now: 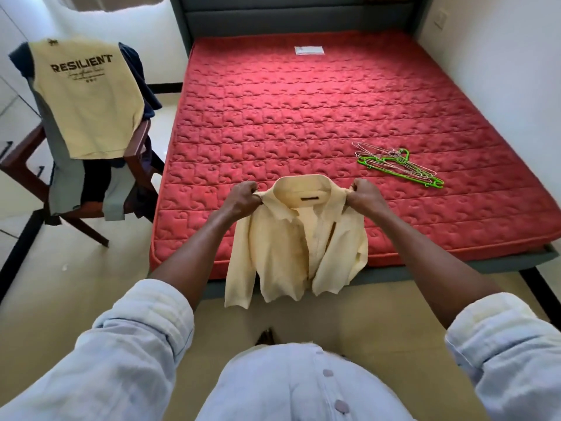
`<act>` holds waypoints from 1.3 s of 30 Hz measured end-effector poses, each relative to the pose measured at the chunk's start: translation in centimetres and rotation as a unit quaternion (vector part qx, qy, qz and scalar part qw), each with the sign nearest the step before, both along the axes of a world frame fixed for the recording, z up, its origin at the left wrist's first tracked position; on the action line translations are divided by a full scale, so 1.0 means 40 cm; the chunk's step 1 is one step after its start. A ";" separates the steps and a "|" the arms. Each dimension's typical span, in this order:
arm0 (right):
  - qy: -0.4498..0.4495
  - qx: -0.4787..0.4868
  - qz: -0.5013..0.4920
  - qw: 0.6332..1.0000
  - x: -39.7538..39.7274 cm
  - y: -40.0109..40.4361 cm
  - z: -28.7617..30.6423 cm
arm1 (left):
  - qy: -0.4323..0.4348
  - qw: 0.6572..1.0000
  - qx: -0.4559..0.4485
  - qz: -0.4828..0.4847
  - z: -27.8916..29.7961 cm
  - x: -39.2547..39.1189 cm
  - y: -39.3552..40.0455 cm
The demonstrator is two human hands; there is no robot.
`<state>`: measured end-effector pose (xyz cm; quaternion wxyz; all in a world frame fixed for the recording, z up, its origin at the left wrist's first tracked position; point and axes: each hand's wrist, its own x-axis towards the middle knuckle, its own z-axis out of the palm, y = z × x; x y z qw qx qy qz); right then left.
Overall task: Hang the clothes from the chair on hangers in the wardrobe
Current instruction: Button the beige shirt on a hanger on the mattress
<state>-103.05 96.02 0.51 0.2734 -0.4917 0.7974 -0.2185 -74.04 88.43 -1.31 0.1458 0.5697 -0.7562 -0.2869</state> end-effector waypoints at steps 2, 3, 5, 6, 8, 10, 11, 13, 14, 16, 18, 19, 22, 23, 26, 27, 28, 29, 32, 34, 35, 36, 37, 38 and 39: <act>-0.007 -0.027 -0.004 1.000 -0.031 0.011 -0.008 | 0.058 0.998 0.009 0.027 -0.004 -0.019 0.028; -0.009 -0.009 0.004 1.000 -0.050 0.015 -0.014 | 0.069 0.997 0.018 0.036 -0.009 -0.030 0.040; 0.006 0.053 0.036 0.998 -0.084 0.023 -0.020 | 0.068 0.996 0.026 0.047 -0.024 -0.052 0.061; 0.011 0.080 0.049 0.996 -0.099 0.027 -0.020 | 0.067 0.996 0.030 0.055 -0.029 -0.064 0.070; -0.016 0.099 0.065 0.993 -0.128 0.029 -0.025 | 0.047 0.995 0.045 0.077 -0.039 -0.089 0.083; -0.065 0.104 0.068 0.990 -0.158 0.031 -0.031 | 0.003 0.994 0.056 0.090 -0.055 -0.106 0.093; -0.085 0.113 0.064 0.988 -0.175 0.033 -0.039 | -0.013 0.994 0.059 0.087 -0.060 -0.117 0.099; -0.100 0.155 0.064 0.981 -0.206 0.034 -0.048 | -0.031 0.993 0.092 0.062 -0.057 -0.134 0.115; -0.089 0.200 0.082 0.972 -0.224 0.034 -0.048 | -0.051 0.989 0.130 0.046 -0.051 -0.142 0.120; -0.066 0.302 0.144 0.940 -0.255 0.029 -0.035 | -0.128 0.966 0.226 -0.002 -0.042 -0.147 0.116; -0.120 0.343 0.165 0.917 -0.292 -0.003 -0.018 | -0.159 0.932 0.324 -0.016 -0.032 -0.142 0.086; -0.159 0.333 0.152 0.917 -0.309 -0.025 -0.016 | -0.131 0.926 0.355 0.009 -0.028 -0.138 0.064; -0.130 0.335 0.150 0.921 -0.341 -0.091 -0.020 | -0.044 0.953 0.289 0.083 -0.004 -0.139 0.000; -0.111 0.354 0.159 0.915 -0.348 -0.115 -0.025 | -0.061 0.961 0.256 0.082 0.004 -0.148 -0.026; -0.109 0.399 0.167 0.895 -0.367 -0.190 -0.034 | -0.122 0.932 0.340 0.040 0.023 -0.178 -0.103; -0.097 0.412 0.182 0.887 -0.375 -0.217 -0.036 | -0.125 0.908 0.398 0.028 0.027 -0.184 -0.129; -0.082 0.420 0.202 0.881 -0.383 -0.253 -0.038 | -0.122 0.889 0.440 0.015 0.030 -0.188 -0.167; -0.078 0.425 0.220 0.875 -0.392 -0.292 -0.042 | -0.118 0.880 0.460 0.000 0.034 -0.190 -0.210; -0.044 0.414 0.252 0.874 -0.409 -0.440 -0.050 | -0.088 0.887 0.451 -0.035 0.039 -0.201 -0.378; -0.021 0.382 0.257 0.888 -0.415 -0.573 -0.065 | -0.100 0.909 0.402 -0.045 0.022 -0.216 -0.521; -0.013 0.340 0.244 0.908 -0.414 -0.643 -0.085 | -0.095 0.936 0.338 -0.035 -0.001 -0.230 -0.596; 0.000 0.273 0.207 0.939 -0.410 -0.709 -0.112 | -0.071 0.963 0.258 -0.003 -0.032 -0.246 -0.665; 0.023 0.190 0.144 0.971 -0.407 -0.766 -0.147 | -0.041 0.983 0.171 0.045 -0.069 -0.263 -0.719; 0.057 0.108 0.059 0.991 -0.399 -0.818 -0.184 | -0.029 0.991 0.095 0.091 -0.113 -0.284 -0.772; 0.096 0.049 -0.010 0.994 -0.386 -0.853 -0.216 | -0.042 0.991 0.042 0.118 -0.155 -0.305 -0.805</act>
